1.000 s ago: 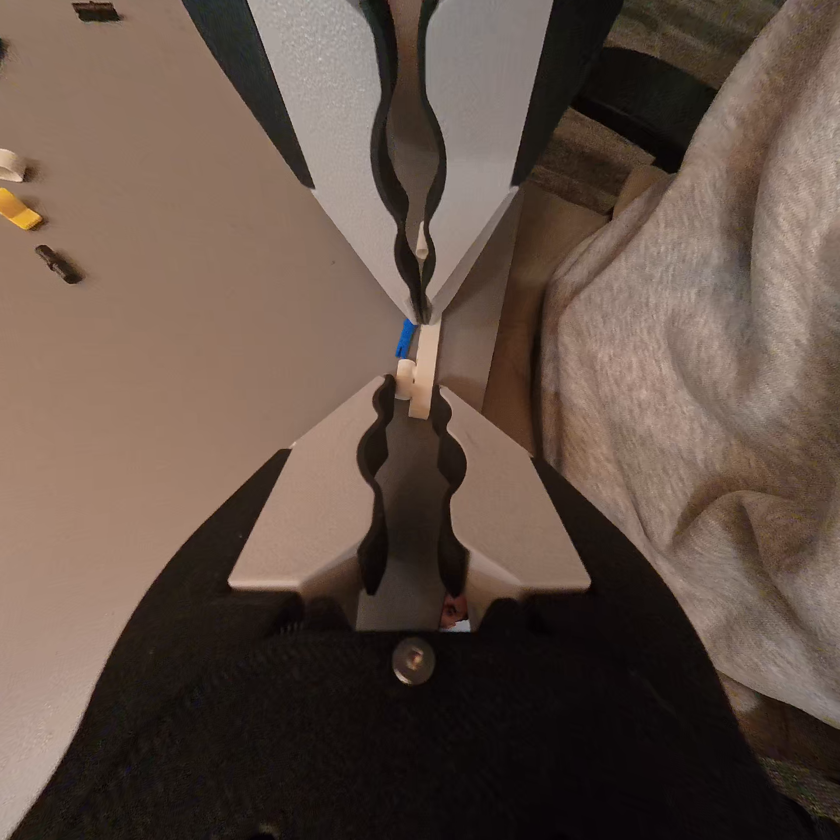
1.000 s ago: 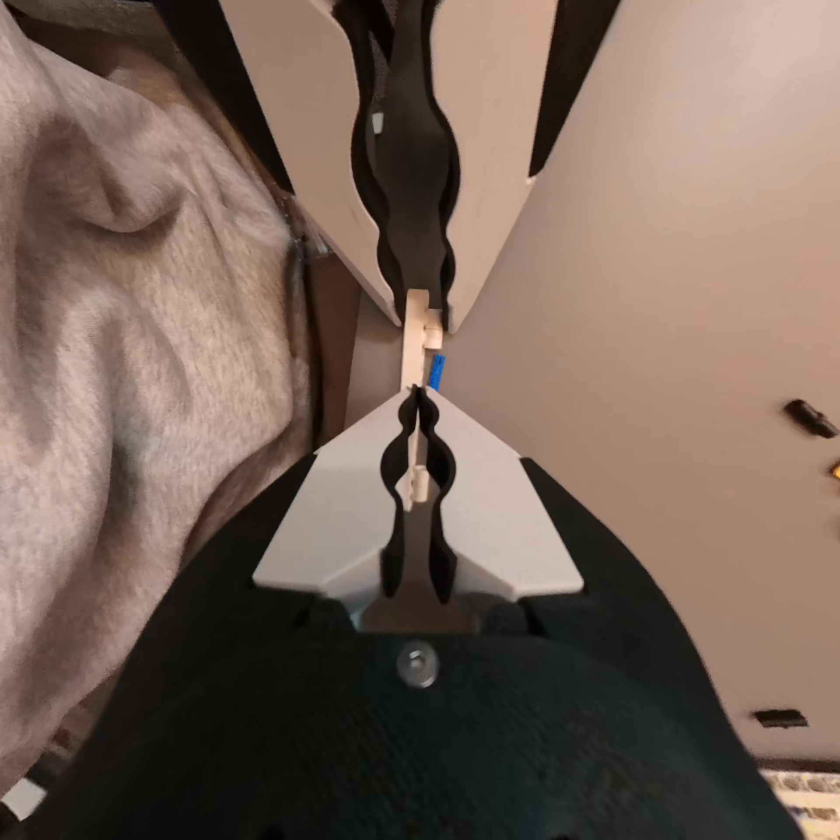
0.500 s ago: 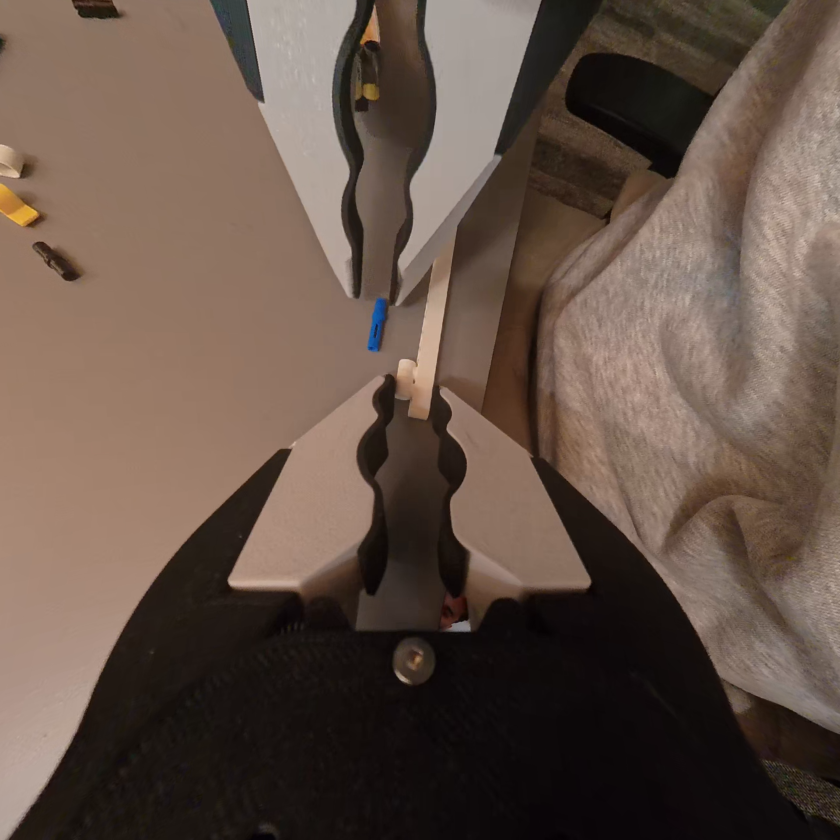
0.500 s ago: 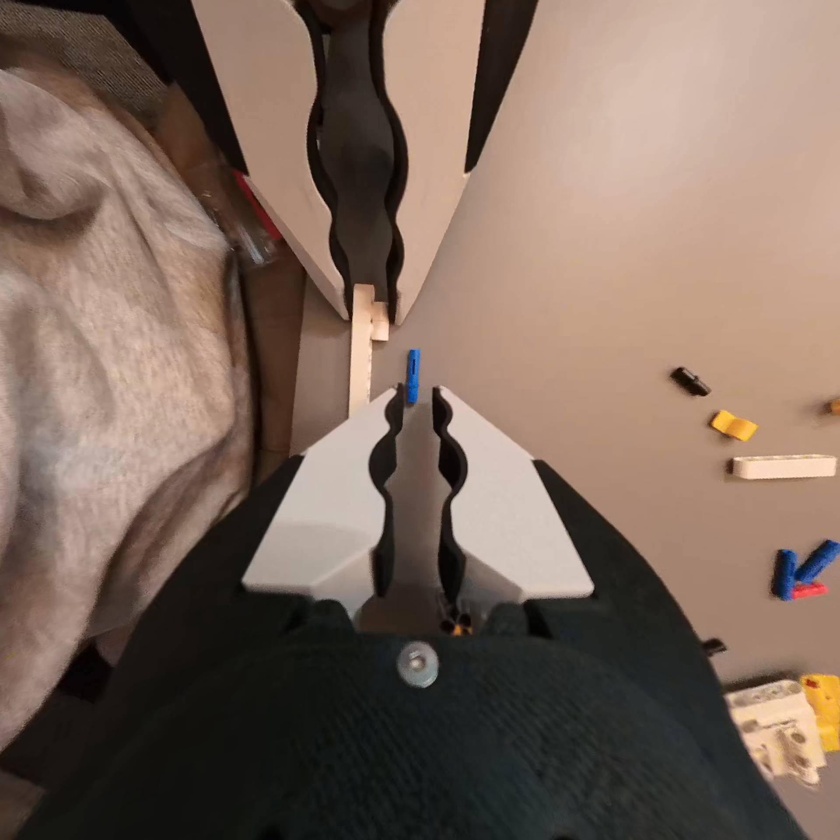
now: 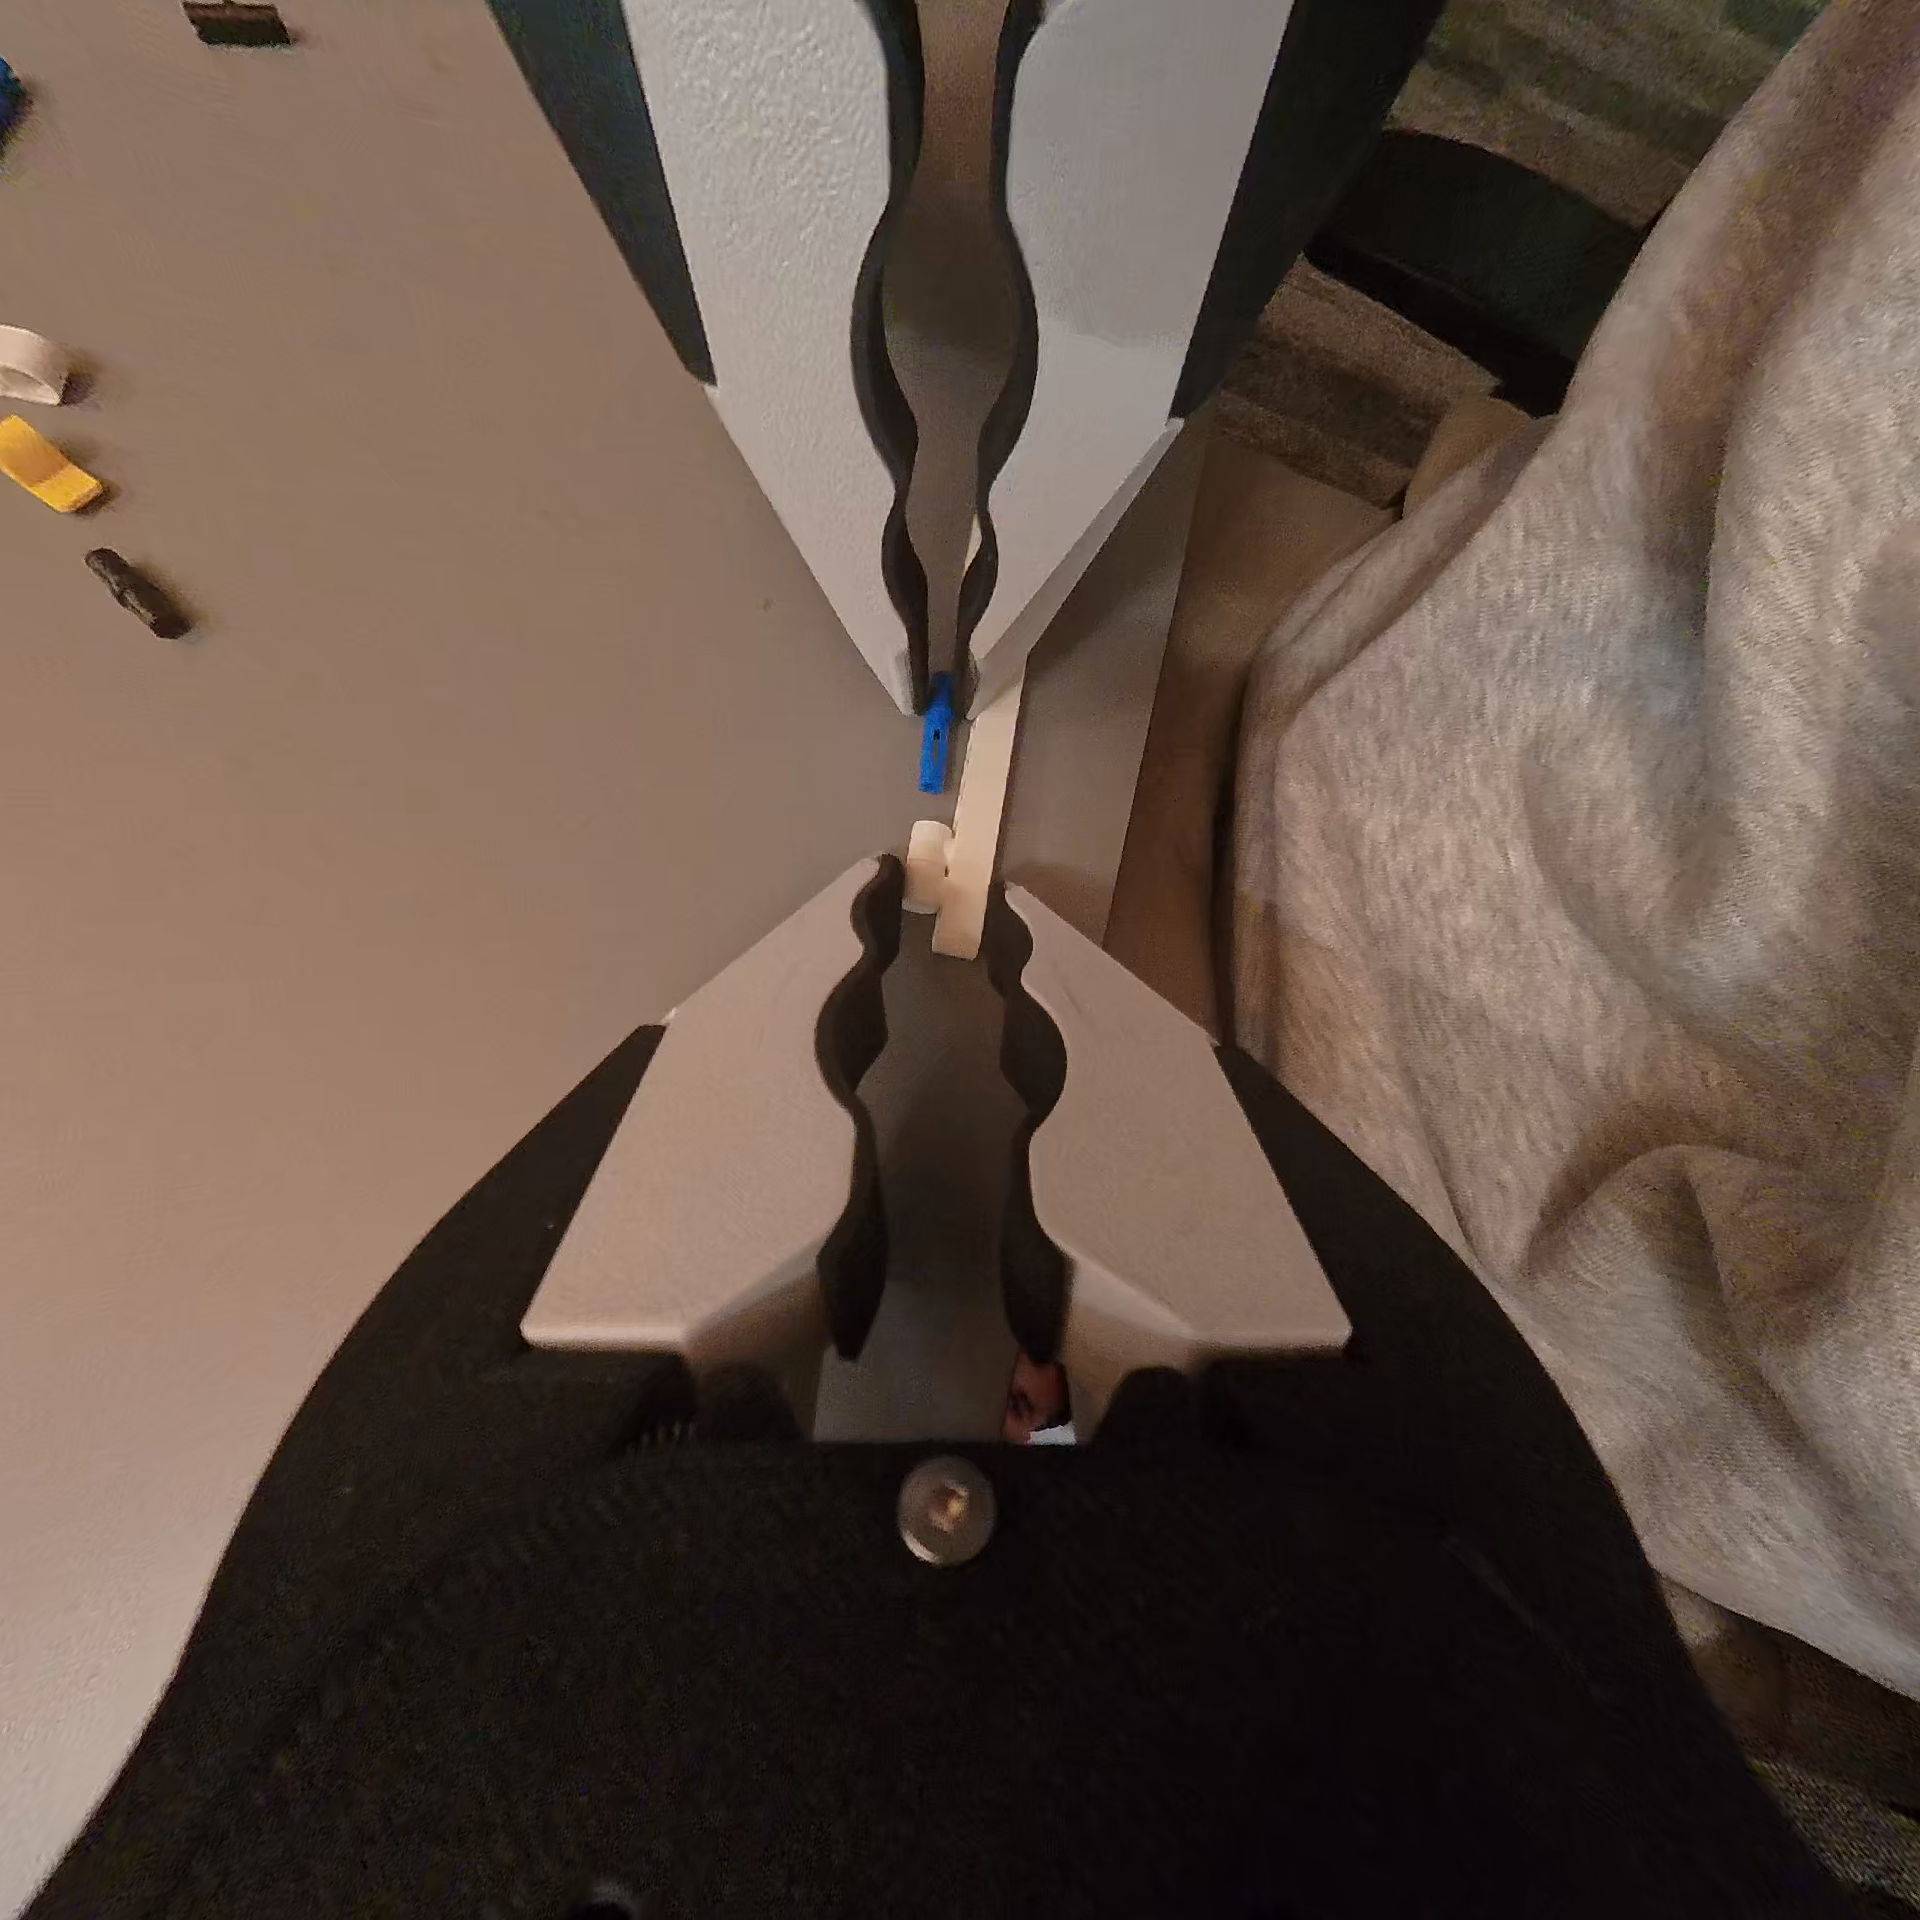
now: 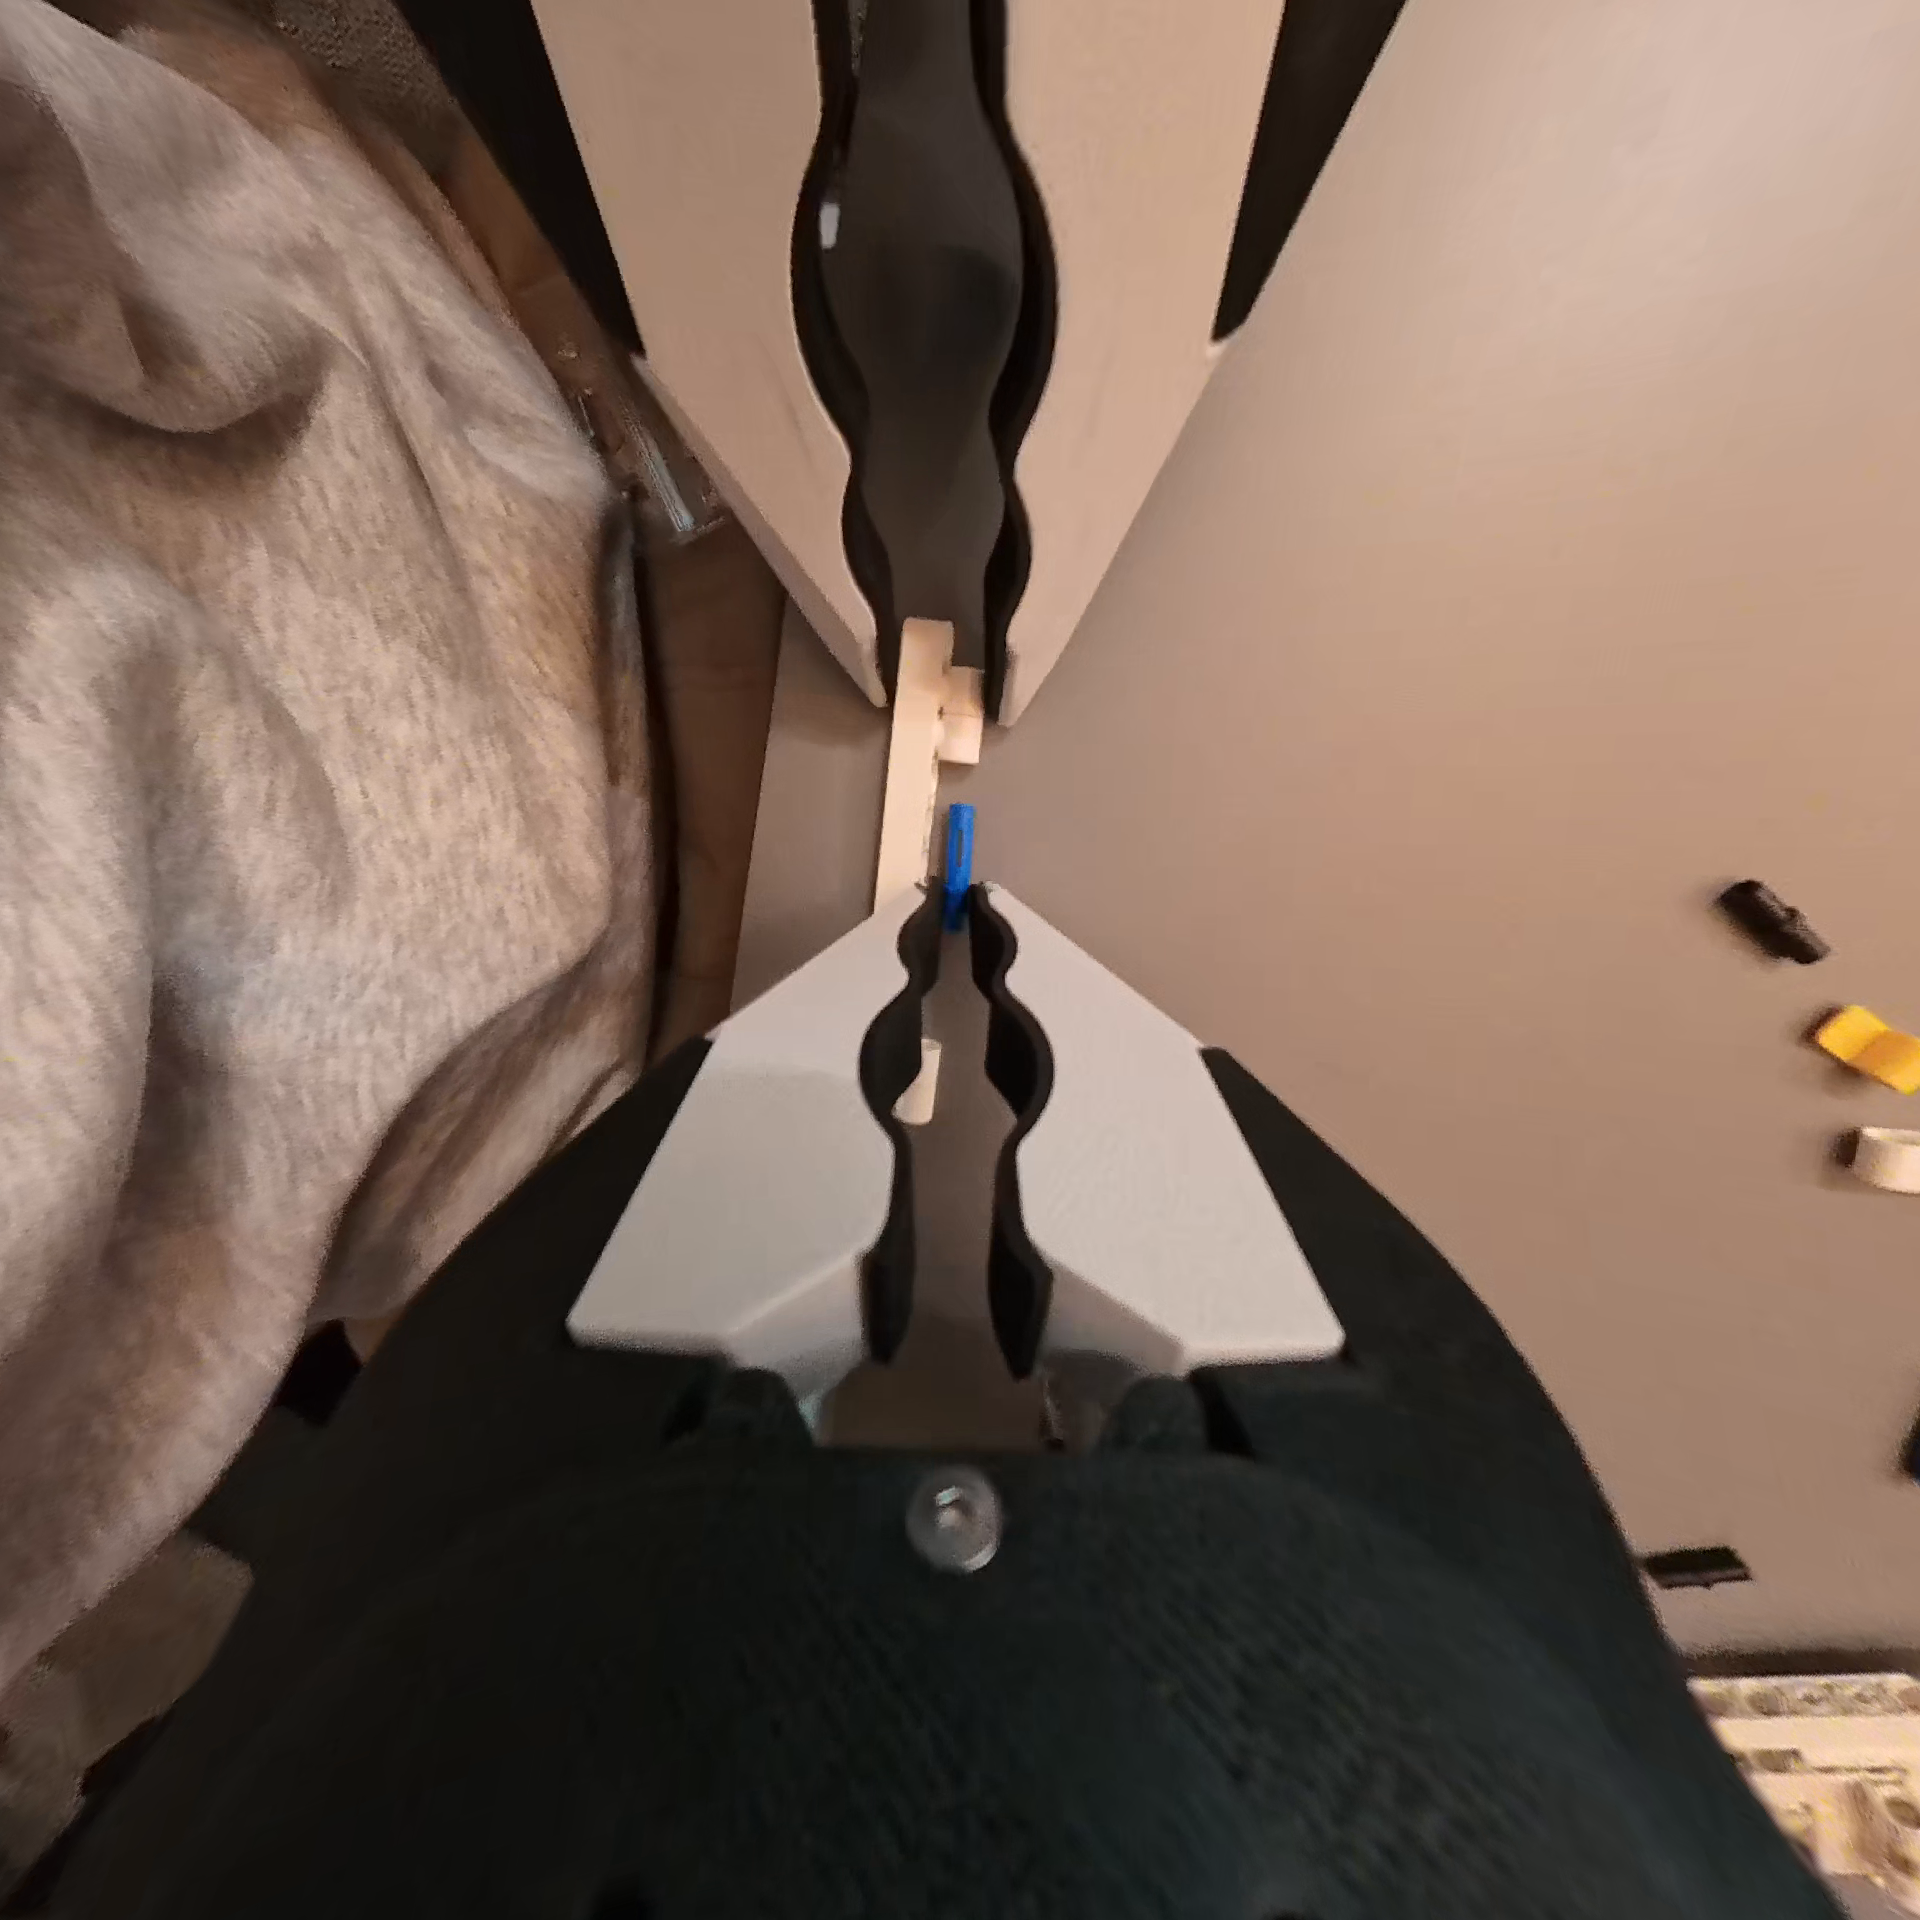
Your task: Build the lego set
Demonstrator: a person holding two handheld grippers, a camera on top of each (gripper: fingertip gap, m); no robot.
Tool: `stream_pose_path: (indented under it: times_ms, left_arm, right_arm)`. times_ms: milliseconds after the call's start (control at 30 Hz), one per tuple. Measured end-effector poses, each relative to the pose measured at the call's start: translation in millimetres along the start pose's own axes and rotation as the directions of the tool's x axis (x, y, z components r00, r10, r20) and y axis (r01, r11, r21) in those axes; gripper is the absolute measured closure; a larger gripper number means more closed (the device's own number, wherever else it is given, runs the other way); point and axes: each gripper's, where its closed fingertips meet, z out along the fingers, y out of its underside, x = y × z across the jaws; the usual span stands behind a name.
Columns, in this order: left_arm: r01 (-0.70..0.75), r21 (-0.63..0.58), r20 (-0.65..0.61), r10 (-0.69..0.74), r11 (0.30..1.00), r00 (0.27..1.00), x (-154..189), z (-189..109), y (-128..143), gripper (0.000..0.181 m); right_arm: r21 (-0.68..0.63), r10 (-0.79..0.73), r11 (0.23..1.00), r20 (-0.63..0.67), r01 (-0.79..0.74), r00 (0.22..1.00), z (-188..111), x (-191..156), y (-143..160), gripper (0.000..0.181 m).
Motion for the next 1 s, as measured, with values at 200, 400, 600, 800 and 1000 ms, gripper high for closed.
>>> stream_pose_path:
  times_ms: [200, 400, 600, 800, 1000]
  left_arm:
    - [-0.007, 0.001, 0.009, 0.007, 1.000, 1.000, 0.1, 0.4, -0.2, 0.167]
    - [-0.001, 0.005, 0.004, 0.001, 1.000, 1.000, 0.7, 0.7, -0.3, 0.167]
    - [-0.005, 0.006, 0.008, 0.005, 1.000, 1.000, 0.9, 0.7, -0.4, 0.167]
    - [-0.003, 0.007, 0.006, 0.003, 1.000, 1.000, 0.9, 0.7, -0.4, 0.167]
    - [-0.002, 0.006, 0.003, 0.002, 1.000, 1.000, 1.2, 0.6, -0.3, 0.167]
  right_arm:
    - [-0.064, 0.052, 0.997, 0.137, -0.043, 0.989, 1.1, -1.0, -6.6, 0.178]
    - [-0.092, 0.151, 0.987, 0.287, -0.130, 0.946, 1.3, -3.6, -5.2, 0.178]
    - [-0.124, 0.224, 0.974, 0.412, -0.189, 0.883, -1.5, -6.9, -7.5, 0.179]
    - [-0.109, 0.288, 0.957, 0.482, -0.270, 0.827, -0.3, -6.4, -7.1, 0.179]
    - [-0.109, 0.312, 0.948, 0.486, -0.298, 0.816, -0.3, -5.4, -7.0, 0.179]
